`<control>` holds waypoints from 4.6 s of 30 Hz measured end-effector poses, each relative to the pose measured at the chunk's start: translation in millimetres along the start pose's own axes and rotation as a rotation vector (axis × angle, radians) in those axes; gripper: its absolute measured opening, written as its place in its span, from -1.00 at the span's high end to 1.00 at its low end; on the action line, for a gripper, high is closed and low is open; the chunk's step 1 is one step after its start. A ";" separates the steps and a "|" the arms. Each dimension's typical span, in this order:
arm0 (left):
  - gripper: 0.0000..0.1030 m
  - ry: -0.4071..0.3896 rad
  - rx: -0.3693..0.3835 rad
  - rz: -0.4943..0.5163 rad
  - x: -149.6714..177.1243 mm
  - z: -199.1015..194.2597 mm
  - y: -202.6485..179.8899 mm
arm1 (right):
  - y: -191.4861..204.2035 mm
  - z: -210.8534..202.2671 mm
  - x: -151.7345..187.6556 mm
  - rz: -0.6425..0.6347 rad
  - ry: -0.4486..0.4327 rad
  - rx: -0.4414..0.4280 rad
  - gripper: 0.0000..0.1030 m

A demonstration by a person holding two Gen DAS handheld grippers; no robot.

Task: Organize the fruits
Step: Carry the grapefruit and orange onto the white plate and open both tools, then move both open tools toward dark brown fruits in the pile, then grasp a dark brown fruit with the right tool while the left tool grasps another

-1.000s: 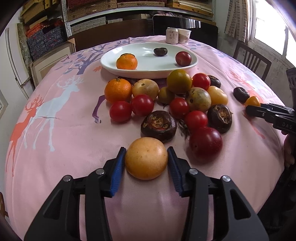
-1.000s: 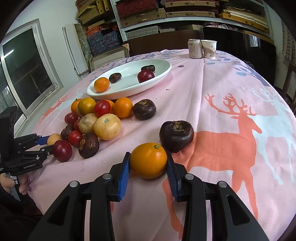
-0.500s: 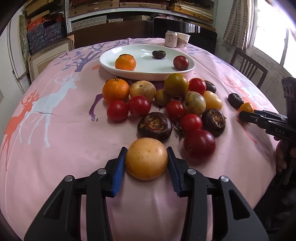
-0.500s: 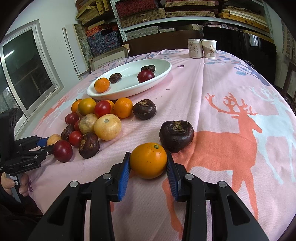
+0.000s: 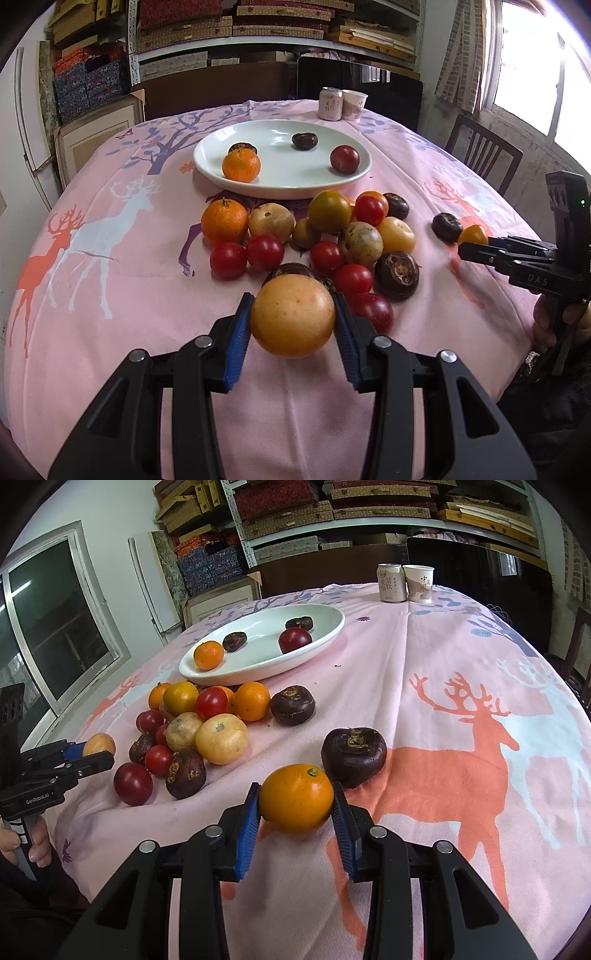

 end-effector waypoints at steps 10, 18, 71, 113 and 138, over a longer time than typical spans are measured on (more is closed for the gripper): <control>0.19 -0.069 0.030 0.049 -80.1 8.7 4.4 | 18.9 -38.4 -87.8 -0.049 -0.174 0.006 0.27; 0.19 -0.014 0.063 0.025 -139.4 82.9 17.1 | 29.8 20.2 -160.0 -0.068 -0.182 0.020 0.27; 0.03 0.135 0.079 0.005 -11.1 62.9 5.1 | -33.9 3.1 -22.7 0.134 -0.091 0.011 -0.30; 0.18 -0.016 0.087 -0.016 -9.2 36.4 3.8 | -8.5 44.2 -25.9 -0.065 0.107 0.249 0.16; 0.18 -0.014 0.090 -0.022 -9.1 37.1 5.5 | -13.0 33.9 -25.5 -0.031 0.048 0.220 0.17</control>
Point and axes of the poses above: each gripper's, at about its wrist camera, not at the fingertips, and z roughly the way its jaws point, y to its left, x to its underside, the point moved 2 cm from there along z, roughly the way its jaws point, and after that the axes turned 6 degrees about z, right-handed, at the moved point
